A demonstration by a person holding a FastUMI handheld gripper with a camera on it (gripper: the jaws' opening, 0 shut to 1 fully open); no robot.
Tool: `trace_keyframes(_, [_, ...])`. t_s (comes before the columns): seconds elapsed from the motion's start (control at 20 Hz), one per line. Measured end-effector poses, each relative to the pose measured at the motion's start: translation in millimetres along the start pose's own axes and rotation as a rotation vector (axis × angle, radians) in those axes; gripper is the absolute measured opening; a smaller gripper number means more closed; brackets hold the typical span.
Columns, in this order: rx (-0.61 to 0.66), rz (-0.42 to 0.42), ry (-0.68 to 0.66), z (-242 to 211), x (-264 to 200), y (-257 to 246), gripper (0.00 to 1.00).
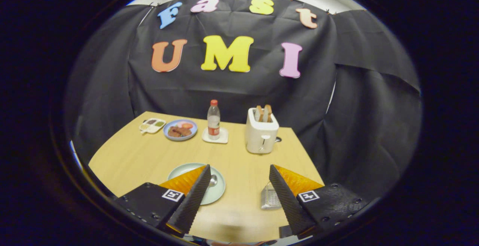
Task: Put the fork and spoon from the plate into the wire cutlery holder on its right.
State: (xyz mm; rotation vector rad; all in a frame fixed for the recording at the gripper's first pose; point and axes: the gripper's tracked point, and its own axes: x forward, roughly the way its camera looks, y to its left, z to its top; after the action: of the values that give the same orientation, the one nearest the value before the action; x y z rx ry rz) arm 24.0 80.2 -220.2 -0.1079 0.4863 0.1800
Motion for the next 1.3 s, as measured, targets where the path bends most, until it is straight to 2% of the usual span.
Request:
trace_keyframes(0.2, [0.017,0.032,0.129,-50.0,35.8,39.8,0.94])
trace_keyframes(0.45, [0.072,0.012,0.261,-105.0,82.4,82.6,0.94])
trace_keyframes(0.75, [0.103,0.007,0.337,-137.1,116.8,102.0,0.88])
trace_keyframes(0.95, [0.132,-0.018,0.401,-152.2,131.8,98.0,0.71])
trace_keyframes(1.15, [0.172,-0.025,0.483,-164.2,135.0,104.1,0.44])
trace_keyframes(1.25, [0.149,0.001,0.504,-169.4,135.1,107.9,0.38])
trace_keyframes(1.3, [0.132,0.000,0.507,-165.4,128.9,104.7,0.28])
